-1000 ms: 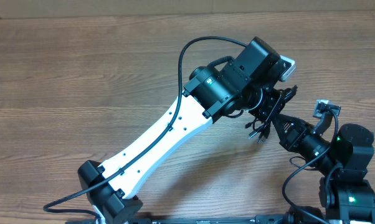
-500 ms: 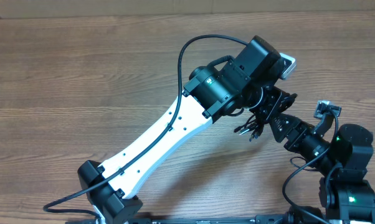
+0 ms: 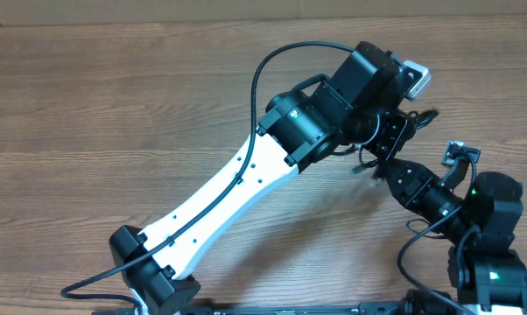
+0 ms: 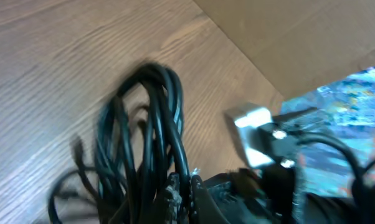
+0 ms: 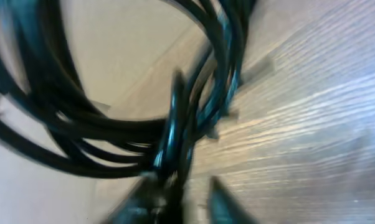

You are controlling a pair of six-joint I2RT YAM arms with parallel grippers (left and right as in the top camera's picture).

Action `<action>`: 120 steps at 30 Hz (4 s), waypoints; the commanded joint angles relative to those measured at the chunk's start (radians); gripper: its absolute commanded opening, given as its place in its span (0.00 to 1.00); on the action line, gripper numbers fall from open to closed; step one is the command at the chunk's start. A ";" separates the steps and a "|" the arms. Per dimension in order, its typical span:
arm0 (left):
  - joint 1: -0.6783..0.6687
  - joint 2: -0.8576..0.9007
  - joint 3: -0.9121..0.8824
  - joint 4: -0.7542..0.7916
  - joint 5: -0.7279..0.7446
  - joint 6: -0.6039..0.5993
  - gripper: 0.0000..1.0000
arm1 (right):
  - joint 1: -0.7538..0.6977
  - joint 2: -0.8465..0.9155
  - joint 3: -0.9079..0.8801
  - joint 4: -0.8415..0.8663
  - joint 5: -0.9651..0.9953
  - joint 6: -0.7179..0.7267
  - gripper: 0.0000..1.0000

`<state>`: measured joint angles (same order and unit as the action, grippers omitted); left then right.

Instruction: Untangle cables

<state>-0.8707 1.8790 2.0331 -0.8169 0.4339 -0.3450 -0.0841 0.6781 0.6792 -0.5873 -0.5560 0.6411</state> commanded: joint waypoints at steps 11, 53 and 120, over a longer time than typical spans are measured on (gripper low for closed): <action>0.025 -0.003 0.008 -0.032 0.054 0.002 0.04 | 0.003 0.068 0.014 -0.013 0.032 -0.020 0.04; 0.113 -0.003 0.005 -0.393 -0.075 0.271 1.00 | 0.003 0.068 0.014 0.303 -0.199 0.428 0.04; -0.054 -0.223 0.005 -0.183 -0.580 0.188 0.04 | 0.005 0.101 0.499 -0.484 -0.105 -0.250 0.78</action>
<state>-0.8577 1.6482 2.0331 -1.0283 -0.0650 -0.1944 -0.0834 0.7830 1.1568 -1.0821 -0.4698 0.4038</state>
